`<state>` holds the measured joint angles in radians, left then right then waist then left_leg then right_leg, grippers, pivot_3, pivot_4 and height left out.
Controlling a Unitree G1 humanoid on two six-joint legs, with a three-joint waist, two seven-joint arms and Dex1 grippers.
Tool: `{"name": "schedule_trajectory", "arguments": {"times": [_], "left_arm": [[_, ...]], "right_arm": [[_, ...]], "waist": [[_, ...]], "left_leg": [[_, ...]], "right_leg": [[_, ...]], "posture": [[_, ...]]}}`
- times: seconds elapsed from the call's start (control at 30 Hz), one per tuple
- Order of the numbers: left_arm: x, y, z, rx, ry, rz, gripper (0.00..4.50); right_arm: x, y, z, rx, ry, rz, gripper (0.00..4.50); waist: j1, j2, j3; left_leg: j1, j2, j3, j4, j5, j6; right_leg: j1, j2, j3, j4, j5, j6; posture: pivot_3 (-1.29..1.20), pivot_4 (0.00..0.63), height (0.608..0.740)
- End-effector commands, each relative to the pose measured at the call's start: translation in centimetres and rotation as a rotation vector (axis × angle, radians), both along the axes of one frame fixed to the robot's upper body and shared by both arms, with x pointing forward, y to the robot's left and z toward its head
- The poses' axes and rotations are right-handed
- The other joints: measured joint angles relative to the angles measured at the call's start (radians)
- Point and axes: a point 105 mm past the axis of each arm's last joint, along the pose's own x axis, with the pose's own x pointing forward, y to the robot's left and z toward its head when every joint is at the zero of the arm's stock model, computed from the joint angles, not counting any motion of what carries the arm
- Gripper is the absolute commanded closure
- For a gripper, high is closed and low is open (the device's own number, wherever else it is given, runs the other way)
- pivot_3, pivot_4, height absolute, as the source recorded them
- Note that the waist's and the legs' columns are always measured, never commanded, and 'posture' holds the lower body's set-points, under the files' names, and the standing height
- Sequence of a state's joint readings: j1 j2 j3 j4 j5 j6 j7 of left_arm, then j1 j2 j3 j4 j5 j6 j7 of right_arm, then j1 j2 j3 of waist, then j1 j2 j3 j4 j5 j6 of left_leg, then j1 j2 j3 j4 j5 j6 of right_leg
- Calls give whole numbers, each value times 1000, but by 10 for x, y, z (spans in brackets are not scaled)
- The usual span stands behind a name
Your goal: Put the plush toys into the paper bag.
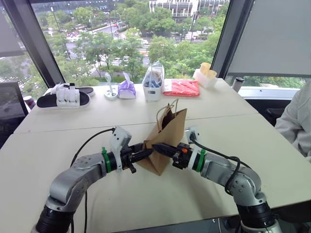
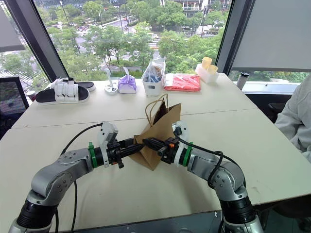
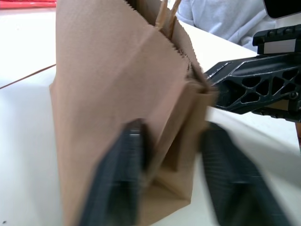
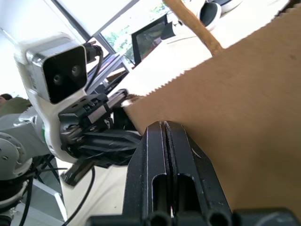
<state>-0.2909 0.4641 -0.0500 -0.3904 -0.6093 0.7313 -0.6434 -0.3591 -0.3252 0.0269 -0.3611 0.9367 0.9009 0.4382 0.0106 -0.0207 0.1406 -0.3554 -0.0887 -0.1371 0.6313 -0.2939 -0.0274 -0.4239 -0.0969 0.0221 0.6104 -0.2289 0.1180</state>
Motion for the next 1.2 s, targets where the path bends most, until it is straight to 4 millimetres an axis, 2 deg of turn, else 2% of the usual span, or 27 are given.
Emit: {"name": "schedule_trajectory", "arguments": {"times": [0.03, 0.17, 0.27, 0.4, 0.63, 0.73, 0.93, 1.0, 1.2], "left_arm": [[3, -4, 11, -3, -54, 8, 4422], [7, -1, 17, 8, -95, 10, 4422], [10, 2, 31, 31, -186, -49, 4422], [15, 0, 51, 156, -361, -239, 4422], [33, -20, 92, 258, -590, -508, 4422], [51, -14, 87, 328, -615, -505, 4422], [84, 9, 63, 432, -597, -408, 4422], [98, 18, 57, 440, -588, -327, 4422], [112, 35, 51, 470, -585, -243, 4422]], "right_arm": [[-14, 0, 21, 73, -46, 53, 4500], [-27, -8, 31, 146, -30, 102, 4500], [-34, -21, 31, 168, -9, 109, 4500], [-30, -33, 24, 132, 10, 83, 4500], [-21, -42, 19, 105, 0, 45, 4500], [-24, -43, 18, 108, -4, 32, 4500], [-30, -45, 13, 111, 5, -1, 4500], [-31, -44, 12, 114, 8, -10, 4500], [-28, -42, 11, 108, 12, -14, 4500]], "waist": [[0, 0, 0], [1, 0, 0], [2, 0, 0], [1, 0, 0], [1, 0, 0], [-6, 0, 0], [-4, 0, 0], [1, 0, 0], [1, -1, 0]], "left_leg": [[0, 0, 0, 0, 0, 0], [0, 0, 0, 0, 0, 0], [0, 0, 0, 0, 0, 0], [0, 0, 0, 0, 0, 0], [-1, 0, 0, 1, 0, 1], [0, 0, 1, 0, 0, 1], [-1, 0, 0, 0, -1, 2], [-1, 0, 0, 1, -1, 2], [-2, -1, 0, 2, -1, 3]], "right_leg": [[0, 0, 0, 0, 0, 0], [0, 0, 0, 0, 0, 0], [0, 0, 0, 0, 0, 0], [1, 0, -1, -1, 0, 0], [3, 0, -2, -3, 0, 0], [2, 0, -2, -4, 0, 0], [2, 0, -2, -5, 0, 1], [2, 0, -2, -5, 0, 1], [3, 0, -2, -5, 2, 3]], "posture": [[0, 150, 740], [0, 150, 740], [0, 150, 740], [0, 150, 740], [0, 150, 740], [0, 150, 740], [0, 150, 740], [0, 150, 740], [0, 150, 740]]}}
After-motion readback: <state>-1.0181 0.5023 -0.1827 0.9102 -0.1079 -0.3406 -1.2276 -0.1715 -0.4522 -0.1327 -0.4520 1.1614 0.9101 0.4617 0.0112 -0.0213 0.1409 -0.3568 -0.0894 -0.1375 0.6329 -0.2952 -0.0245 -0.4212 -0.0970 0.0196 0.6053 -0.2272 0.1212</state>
